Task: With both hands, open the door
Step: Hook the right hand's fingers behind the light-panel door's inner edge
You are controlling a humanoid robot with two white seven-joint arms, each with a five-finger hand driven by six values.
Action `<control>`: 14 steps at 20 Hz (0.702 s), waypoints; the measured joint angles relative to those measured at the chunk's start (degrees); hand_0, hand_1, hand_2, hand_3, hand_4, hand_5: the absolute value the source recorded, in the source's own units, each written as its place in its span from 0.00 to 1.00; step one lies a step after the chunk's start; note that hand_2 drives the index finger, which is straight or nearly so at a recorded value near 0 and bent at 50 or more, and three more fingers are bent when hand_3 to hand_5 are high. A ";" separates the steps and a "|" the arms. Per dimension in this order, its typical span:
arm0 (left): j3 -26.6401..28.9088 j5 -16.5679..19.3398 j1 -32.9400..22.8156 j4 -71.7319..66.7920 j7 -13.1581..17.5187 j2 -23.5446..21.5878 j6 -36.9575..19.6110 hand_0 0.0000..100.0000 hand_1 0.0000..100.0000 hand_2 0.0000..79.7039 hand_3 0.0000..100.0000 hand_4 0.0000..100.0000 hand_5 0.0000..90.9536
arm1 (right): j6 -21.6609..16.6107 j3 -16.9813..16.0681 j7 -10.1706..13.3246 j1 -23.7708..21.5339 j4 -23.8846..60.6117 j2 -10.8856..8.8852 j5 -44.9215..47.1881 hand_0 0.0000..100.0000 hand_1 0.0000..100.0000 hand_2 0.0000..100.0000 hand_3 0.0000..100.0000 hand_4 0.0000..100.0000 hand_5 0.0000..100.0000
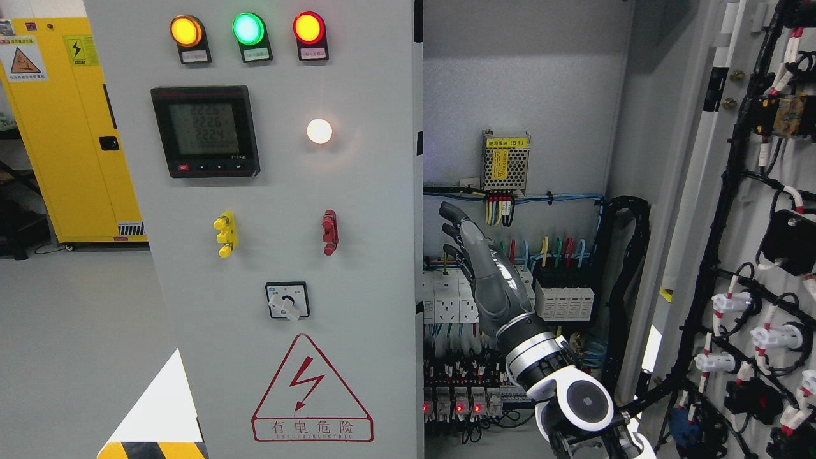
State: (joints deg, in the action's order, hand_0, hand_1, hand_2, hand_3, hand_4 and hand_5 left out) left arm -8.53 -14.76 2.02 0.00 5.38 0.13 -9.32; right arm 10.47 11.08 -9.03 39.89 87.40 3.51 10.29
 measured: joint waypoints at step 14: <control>0.00 0.00 0.00 0.00 0.00 -0.09 0.00 0.00 0.00 0.00 0.00 0.00 0.00 | 0.34 -0.50 -5.16 2.15 -2.92 -2.20 7.51 0.24 0.00 0.00 0.00 0.00 0.00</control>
State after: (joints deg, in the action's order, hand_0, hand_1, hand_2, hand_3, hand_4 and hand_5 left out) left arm -8.53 -14.76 2.02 0.00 5.39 0.04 -9.32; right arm 10.81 10.57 -14.20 42.04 84.48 1.31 17.80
